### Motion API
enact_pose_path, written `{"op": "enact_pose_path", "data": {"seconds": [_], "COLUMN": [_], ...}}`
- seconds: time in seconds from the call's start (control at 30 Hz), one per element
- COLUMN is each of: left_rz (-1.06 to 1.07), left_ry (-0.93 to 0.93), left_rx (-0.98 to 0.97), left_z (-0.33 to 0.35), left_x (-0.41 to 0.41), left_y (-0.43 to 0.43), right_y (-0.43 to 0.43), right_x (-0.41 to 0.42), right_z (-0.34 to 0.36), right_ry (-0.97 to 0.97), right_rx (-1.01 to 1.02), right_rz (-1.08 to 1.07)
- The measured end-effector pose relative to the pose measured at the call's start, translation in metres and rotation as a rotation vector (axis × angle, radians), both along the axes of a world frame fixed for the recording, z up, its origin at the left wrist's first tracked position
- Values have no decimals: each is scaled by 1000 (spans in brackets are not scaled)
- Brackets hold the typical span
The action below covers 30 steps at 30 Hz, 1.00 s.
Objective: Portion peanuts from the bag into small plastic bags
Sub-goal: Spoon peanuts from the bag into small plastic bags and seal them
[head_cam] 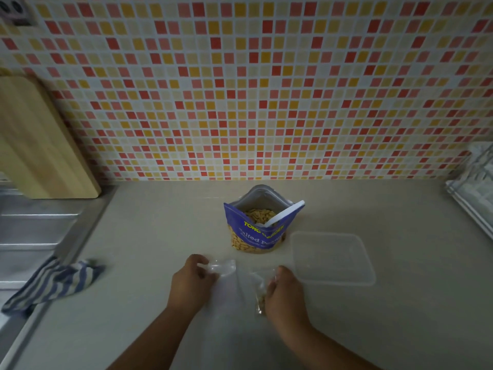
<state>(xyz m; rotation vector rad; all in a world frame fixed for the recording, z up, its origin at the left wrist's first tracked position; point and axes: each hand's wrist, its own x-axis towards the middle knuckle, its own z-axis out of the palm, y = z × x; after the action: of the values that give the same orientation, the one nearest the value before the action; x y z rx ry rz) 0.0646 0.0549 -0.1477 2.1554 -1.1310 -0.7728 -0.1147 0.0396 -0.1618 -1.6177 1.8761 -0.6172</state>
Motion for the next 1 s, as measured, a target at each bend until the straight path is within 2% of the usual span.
{"op": "enact_pose_path", "data": {"seconds": [0.1,0.2,0.4,0.53,0.7,0.83,0.93,1.0], "left_rz": [-13,-85,-215,-255,-343,-373,-314,-305], "left_ry": [10,19,78,287,700,570,312,153], "left_rx": [-34,-63,-104,-183,-213,-311,-473,-550], "left_z": [0,3,16,36,80,102,104,104], "left_x": [6,12,16,11,-9,-29,-36,-37], "left_y": [0,0,2,4,7,2,-8,-13], "right_y": [7,13,10,0,-5,-11,-14,-14], "right_x": [2,5,12,14,4,-1,-7,-13], "right_z": [2,4,20,44,78,104,122,134], "right_ry": [104,161,140,-145,-451,-572,-660,-653], "right_rx": [-6,-133,-312,-33,-91,-130,-211,-269], "right_rz": [58,121,240,324,231,238,173,193]}}
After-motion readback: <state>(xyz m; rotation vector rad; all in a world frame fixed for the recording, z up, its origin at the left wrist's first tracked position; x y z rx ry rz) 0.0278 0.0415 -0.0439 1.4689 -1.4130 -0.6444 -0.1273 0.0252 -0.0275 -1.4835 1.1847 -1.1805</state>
